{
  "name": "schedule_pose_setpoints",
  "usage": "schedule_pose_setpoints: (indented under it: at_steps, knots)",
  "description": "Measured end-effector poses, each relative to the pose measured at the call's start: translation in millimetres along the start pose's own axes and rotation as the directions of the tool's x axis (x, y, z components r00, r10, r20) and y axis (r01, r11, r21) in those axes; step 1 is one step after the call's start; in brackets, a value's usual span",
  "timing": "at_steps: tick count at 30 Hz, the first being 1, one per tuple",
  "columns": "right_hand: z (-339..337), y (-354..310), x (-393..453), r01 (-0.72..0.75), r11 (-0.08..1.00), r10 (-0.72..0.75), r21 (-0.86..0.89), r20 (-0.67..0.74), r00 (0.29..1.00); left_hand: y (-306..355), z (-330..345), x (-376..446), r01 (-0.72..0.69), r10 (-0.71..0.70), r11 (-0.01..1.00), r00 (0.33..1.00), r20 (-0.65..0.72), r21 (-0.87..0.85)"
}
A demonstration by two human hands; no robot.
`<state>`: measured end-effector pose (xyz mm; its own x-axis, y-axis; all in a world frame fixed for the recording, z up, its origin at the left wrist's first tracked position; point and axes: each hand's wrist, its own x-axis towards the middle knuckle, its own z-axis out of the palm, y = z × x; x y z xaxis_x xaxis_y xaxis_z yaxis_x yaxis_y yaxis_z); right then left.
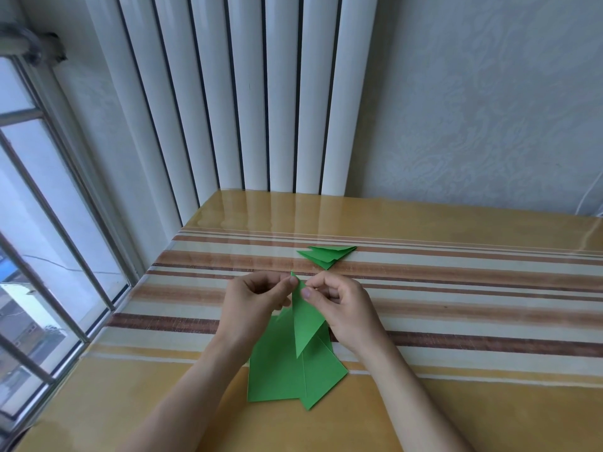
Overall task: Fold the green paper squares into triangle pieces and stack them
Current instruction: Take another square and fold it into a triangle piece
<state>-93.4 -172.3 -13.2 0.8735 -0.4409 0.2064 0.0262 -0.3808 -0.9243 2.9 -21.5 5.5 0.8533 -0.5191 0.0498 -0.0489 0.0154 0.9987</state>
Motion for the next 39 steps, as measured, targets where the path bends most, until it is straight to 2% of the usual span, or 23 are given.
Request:
schedule_pose_setpoints:
  at_steps: [5,10,25,30,32,39]
  knots:
    - [-0.2,1.8,0.5,-0.027,1.0,0.028,-0.009,0.045,0.999,-2.3,-1.3,0.2,-0.004,0.002,0.999,0.999,0.045,0.053]
    - [-1.2,1.7,0.9,-0.044,0.999,0.044,-0.009,0.06,0.997,-1.2,-1.1,-0.2,-0.064,0.061,0.991,0.998,0.028,0.116]
    - [0.6,-2.1,-0.7,-0.108,0.994,0.108,0.031,0.018,0.994,-4.6,-2.9,3.5,-0.05,0.051,0.996,0.999,-0.01,0.073]
    - [-1.0,-5.3,-1.6,-0.132,0.986,0.133,0.1,0.002,0.991,-2.6,-0.5,2.0,0.002,-0.008,1.0,0.98,0.201,0.03]
    - [-1.6,-5.8,-1.7,-0.122,0.987,0.124,0.108,-0.013,0.992,-4.2,0.7,2.8,0.024,-0.024,1.0,0.969,0.247,0.004]
    - [-0.6,-3.3,-0.6,-0.073,0.996,0.074,0.041,-0.007,0.997,-12.1,-3.1,7.7,0.153,-0.132,0.982,0.975,0.177,-0.112]
